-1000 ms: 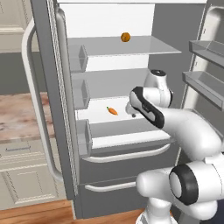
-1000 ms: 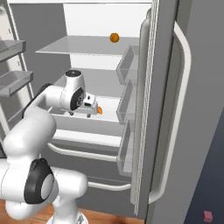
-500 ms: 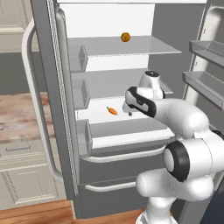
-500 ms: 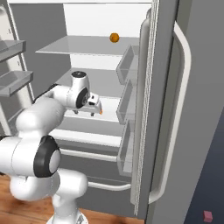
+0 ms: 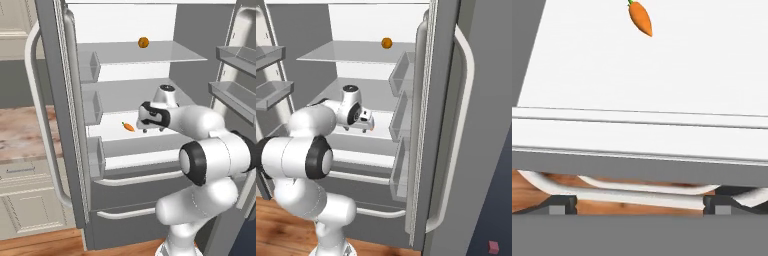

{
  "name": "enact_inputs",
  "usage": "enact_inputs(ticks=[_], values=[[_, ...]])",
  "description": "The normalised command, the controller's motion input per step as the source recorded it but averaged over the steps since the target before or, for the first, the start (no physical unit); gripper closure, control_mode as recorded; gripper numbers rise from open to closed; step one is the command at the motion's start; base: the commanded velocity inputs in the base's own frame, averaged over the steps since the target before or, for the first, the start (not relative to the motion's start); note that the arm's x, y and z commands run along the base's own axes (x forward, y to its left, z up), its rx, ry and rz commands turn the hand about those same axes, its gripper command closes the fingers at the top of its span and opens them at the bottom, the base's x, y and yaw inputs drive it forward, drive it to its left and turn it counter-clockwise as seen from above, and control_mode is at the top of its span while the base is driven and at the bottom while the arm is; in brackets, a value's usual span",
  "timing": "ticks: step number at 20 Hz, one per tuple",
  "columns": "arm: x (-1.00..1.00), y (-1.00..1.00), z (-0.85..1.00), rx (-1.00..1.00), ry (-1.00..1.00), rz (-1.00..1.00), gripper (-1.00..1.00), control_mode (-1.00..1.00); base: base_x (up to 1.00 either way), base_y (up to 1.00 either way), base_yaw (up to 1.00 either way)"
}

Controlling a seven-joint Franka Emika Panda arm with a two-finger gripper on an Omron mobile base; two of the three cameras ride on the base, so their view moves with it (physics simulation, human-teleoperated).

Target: Fully open the fridge drawer.

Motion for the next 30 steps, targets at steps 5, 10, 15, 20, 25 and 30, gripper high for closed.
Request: enact_inputs(ticks=[5, 10, 15, 20, 25, 30], values=[[0.35, 0.05, -0.3, 0.0, 0.0, 0.0, -1.0, -1.0, 0.0, 0.0, 0.0], [0.41, 0.01, -0.25, 0.0, 0.0, 0.0, -1.0, -1.0, 0.0, 0.0, 0.0], [0.45, 0.03, -0.24, 0.0, 0.0, 0.0, -1.0, -1.0, 0.0, 0.0, 0.0], [0.45, 0.0, -0.24, 0.0, 0.0, 0.0, -1.0, -1.0, 0.0, 0.0, 0.0], [0.47, 0.0, -0.22, 0.0, 0.0, 0.0, -1.0, -1.0, 0.0, 0.0, 0.0], [0.0, 0.0, -0.3, 0.0, 0.03, 0.0, -1.0, -1.0, 0.0, 0.0, 0.0]])
